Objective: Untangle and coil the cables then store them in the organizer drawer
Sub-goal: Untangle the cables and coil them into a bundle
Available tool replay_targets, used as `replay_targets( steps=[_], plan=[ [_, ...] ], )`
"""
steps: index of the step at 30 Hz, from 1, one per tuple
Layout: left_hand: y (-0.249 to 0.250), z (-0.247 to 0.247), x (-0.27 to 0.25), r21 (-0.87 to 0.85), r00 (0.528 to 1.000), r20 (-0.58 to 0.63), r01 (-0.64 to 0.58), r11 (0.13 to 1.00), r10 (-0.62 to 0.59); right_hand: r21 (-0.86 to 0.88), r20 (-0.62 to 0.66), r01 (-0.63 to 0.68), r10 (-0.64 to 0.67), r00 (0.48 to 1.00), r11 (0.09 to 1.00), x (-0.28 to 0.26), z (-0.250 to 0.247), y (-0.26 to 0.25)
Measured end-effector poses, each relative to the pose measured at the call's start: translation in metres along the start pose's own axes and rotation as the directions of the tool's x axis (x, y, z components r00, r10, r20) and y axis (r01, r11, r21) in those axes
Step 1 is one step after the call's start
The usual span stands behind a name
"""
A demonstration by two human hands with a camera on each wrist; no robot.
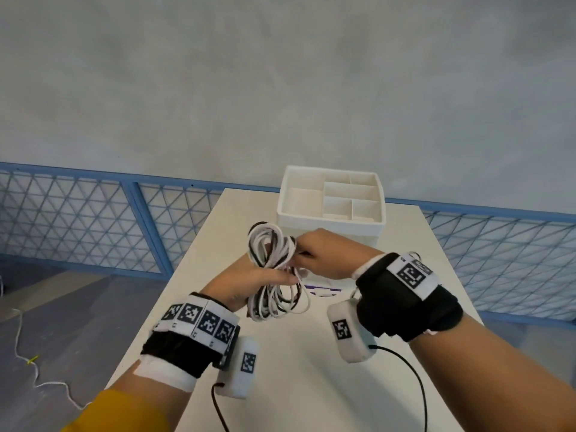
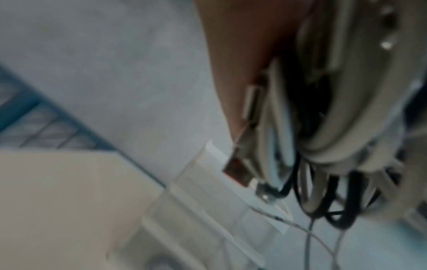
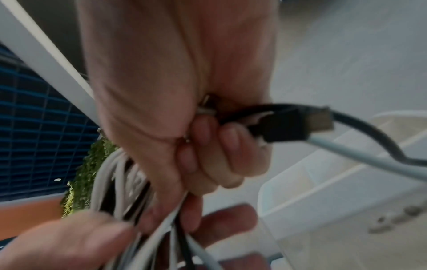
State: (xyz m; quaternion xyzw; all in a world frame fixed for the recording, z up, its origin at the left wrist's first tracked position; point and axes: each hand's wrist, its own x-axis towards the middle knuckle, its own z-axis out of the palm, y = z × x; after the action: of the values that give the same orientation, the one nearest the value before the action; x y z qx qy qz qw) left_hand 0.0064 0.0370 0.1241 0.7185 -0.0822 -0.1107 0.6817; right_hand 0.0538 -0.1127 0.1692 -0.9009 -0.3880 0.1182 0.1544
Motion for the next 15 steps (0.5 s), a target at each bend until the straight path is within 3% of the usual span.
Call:
replay_targets(
  steps=[3,5,7,9,12,15],
  plan=[
    [-0.009,0.007,0.001,-0.245,0.997,-0.055,0.035,0.969,-0.050,0.099,0.031,-0.030,0.027,0.999,0.995,0.001,0.010,0.001],
    [-0.006,0.006,0.003,-0.169,0.996,-0.062,0.058,0.984,-0.069,0.271,0.037,-0.061,0.053,0.998,0.961,-0.003,0.016,0.006],
    [0.001,0.003,0.006,-0.012,0.995,-0.011,0.099,0.995,-0.099,0.555,0.047,-0.105,0.095,0.994,0.825,-0.011,0.013,0.014],
    [0.005,0.000,0.009,0.100,0.992,0.013,0.122,0.987,-0.124,0.715,0.074,-0.130,0.110,0.991,0.687,-0.020,0.006,0.025],
    [0.005,-0.006,0.011,0.109,0.995,-0.032,0.100,0.989,-0.097,0.750,0.128,-0.132,0.054,0.990,0.648,-0.030,0.003,0.036],
    [0.002,-0.012,0.010,0.002,0.991,-0.108,0.080,0.997,-0.079,0.756,0.140,-0.134,0.043,0.989,0.641,-0.036,0.013,0.053]
  ],
)
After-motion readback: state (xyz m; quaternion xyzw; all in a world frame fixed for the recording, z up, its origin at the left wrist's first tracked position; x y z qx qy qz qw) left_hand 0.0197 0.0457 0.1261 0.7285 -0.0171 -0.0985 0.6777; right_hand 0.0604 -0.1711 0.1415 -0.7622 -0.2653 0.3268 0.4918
